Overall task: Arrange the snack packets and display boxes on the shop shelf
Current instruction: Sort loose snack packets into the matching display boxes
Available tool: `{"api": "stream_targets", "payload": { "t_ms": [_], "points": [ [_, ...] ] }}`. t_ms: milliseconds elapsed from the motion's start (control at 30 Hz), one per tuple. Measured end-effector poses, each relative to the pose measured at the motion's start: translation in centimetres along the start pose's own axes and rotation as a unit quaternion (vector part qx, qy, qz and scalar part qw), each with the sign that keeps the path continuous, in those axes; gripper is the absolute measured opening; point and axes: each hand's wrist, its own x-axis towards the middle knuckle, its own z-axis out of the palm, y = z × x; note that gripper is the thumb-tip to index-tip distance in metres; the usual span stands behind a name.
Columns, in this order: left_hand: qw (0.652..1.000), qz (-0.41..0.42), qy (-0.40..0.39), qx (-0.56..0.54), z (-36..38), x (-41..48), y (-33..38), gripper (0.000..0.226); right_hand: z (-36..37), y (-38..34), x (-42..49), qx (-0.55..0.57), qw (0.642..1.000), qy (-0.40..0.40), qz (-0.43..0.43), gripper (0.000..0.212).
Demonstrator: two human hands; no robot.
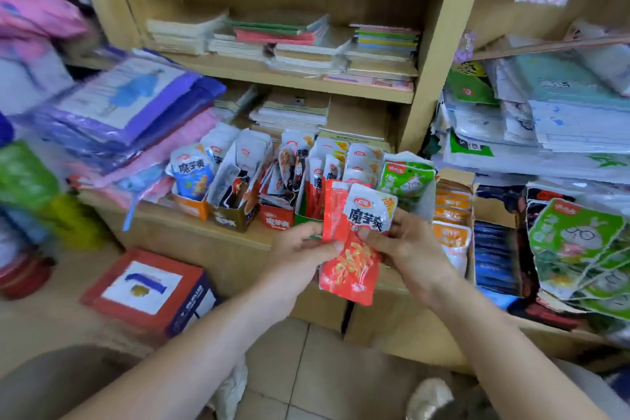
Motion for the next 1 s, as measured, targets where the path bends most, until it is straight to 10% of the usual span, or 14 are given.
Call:
{"api": "stream_targets", "payload": {
  "t_ms": [267,433,700,1000],
  "points": [
    [0.992,0.077,-0.003,0.096,-6.4,2.9,1.0,0.023,2.3,-0.9,4.5,-0.054,0.997,0.025,-0.041,0.015],
    [0.910,0.241,0.163,0.297,-12.4,7.2,1.2,0.021,1.6,-1.6,8.1,-0.033,0.990,0.099,-0.090,0.015],
    [0.808,0.288,0.140,0.495,-12.1,9.0,-1.5,0.009,1.7,-0.3,10.1,-0.119,0.980,0.118,-0.111,0.014],
    [0.732,0.274,0.087,0.617,-11.3,9.4,-5.1,0.069,1.7,0.1,10.3,-0.125,0.978,0.120,-0.114,0.015]
  ]
}}
